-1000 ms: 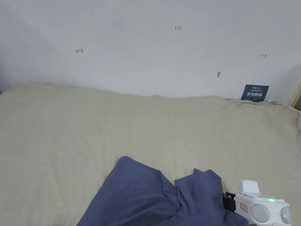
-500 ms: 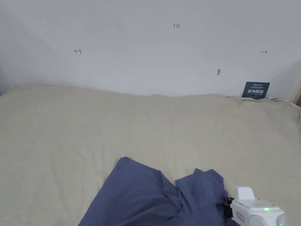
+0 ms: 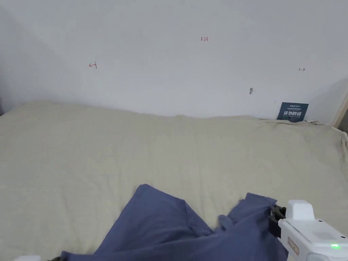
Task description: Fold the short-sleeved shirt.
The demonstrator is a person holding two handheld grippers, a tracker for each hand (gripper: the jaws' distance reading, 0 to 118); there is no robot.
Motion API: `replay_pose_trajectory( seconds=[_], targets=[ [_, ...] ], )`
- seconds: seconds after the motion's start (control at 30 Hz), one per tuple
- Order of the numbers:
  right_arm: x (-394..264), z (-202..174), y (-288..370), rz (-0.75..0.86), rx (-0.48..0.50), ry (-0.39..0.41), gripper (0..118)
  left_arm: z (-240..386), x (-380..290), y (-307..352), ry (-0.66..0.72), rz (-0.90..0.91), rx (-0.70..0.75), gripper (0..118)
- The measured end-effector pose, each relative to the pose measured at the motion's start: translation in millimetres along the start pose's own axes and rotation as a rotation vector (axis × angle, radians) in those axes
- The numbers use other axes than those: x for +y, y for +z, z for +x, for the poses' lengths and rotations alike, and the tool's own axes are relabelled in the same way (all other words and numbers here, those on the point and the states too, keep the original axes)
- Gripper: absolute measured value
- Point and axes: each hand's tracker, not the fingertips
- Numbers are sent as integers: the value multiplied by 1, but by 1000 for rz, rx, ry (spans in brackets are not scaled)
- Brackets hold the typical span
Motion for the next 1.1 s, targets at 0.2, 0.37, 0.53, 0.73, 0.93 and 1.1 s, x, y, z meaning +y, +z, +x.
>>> replay_pose_trajectory(
  seconds=[0.2, 0.37, 0.53, 0.73, 0.93, 1.1],
  targets=[
    [57, 7, 40, 126, -25, 4, 4, -10, 80, 5, -13, 131, 5, 0],
    [111, 15, 60, 211, -58, 2, 4, -11, 172, 9, -74, 243, 15, 0],
    [170, 17, 69, 303, -92, -12, 3, 4, 262, 19, -131, 319, 19, 0],
    [238, 14, 53, 343, -116, 4, 3, 18, 328, 13, -190, 342, 58, 0],
    [291, 2, 18, 342, -152, 58, 3, 15, 366, -14, -180, 320, 93, 0],
    [320, -4, -18, 338, -174, 77, 3, 15, 388, -41, -152, 303, 114, 0]
  ],
)
